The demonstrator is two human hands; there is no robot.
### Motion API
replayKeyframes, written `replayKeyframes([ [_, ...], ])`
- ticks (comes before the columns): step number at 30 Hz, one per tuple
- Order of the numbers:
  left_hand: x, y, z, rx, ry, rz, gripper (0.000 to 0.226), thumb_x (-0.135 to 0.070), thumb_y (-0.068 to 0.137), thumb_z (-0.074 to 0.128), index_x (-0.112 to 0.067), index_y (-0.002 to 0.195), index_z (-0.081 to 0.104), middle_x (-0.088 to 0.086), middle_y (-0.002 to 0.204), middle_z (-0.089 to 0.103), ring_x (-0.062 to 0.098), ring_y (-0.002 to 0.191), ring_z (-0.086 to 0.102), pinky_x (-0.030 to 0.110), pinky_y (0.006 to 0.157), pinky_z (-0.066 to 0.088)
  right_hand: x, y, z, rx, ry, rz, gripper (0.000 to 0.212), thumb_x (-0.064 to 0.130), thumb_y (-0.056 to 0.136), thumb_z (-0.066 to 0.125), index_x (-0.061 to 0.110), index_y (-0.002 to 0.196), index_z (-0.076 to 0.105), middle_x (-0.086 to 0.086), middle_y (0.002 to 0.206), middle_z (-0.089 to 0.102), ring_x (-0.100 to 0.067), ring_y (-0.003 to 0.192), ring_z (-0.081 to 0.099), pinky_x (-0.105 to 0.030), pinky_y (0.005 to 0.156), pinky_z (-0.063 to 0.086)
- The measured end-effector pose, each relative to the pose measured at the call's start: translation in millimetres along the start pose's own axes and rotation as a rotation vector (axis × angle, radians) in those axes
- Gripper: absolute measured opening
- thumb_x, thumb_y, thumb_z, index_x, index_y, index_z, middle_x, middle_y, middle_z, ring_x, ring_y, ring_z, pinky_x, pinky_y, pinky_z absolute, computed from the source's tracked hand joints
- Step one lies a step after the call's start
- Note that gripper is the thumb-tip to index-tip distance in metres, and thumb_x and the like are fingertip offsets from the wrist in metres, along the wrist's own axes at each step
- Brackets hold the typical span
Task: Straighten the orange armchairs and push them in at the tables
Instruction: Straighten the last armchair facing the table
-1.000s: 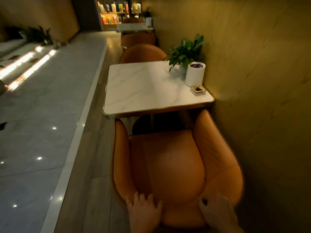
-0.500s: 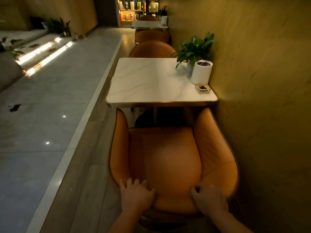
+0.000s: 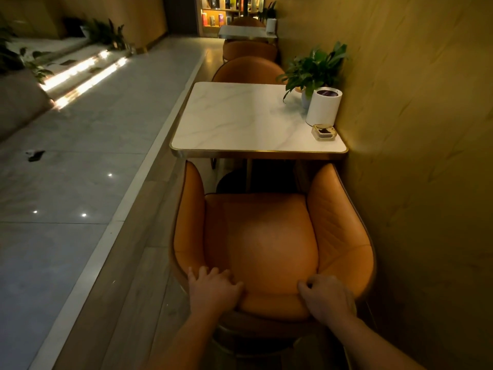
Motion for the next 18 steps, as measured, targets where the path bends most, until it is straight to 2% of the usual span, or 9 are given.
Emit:
replayKeyframes([
  [5,0.9,0.3,0.7,-0.03,-0.019,-0.01,0.056,-0.066,0.091,0.03,-0.037,0.133,0.054,-0.004,0.137,0.055,0.023,0.137,0.036,0.059,0.118,0.001,-6.9,13.6,8.3,0.117,-0.002,-0.101,0.043,0.06,0.094,0.041,0.027,0.082,0.067,0.005,0.076,0.061,-0.011,0.071,0.059,-0.032,0.069,0.051],
  [9,2.5,2.2,-0.6,-0.047,-0.041,-0.017,0.055,-0.066,0.089,0.033,-0.038,0.131,0.056,-0.007,0.133,0.057,0.02,0.135,0.038,0.059,0.119,0.0,-19.2,20.0,12.7,0.182,-0.082,-0.113,0.05,0.063,0.094,0.036,0.026,0.086,0.068,0.005,0.081,0.065,-0.012,0.078,0.062,-0.037,0.081,0.053],
  [14,2.6,1.7,-6.5,-0.109,-0.106,-0.022,0.049,-0.064,0.088,0.04,-0.037,0.123,0.062,-0.012,0.124,0.062,0.015,0.13,0.043,0.055,0.121,0.001,-19.7,18.0,13.4,0.132,-0.086,-0.102,0.051,0.061,0.091,0.034,0.022,0.077,0.065,0.001,0.075,0.063,-0.014,0.071,0.061,-0.038,0.075,0.054],
  [18,5.6,1.8,-6.9,-0.133,-0.126,-0.009,0.049,-0.065,0.086,0.04,-0.037,0.116,0.067,-0.016,0.116,0.064,0.011,0.125,0.046,0.053,0.121,0.003,-23.2,12.2,15.5,0.1,-0.079,-0.071,0.052,0.063,0.091,0.038,0.023,0.075,0.066,0.001,0.071,0.065,-0.01,0.065,0.063,-0.031,0.068,0.056],
])
Point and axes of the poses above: each hand's wrist, its own y-axis towards the middle knuckle, its own z-axis out of the palm, x = y × z, the point moved 10 cm from there along y, towards the middle knuckle
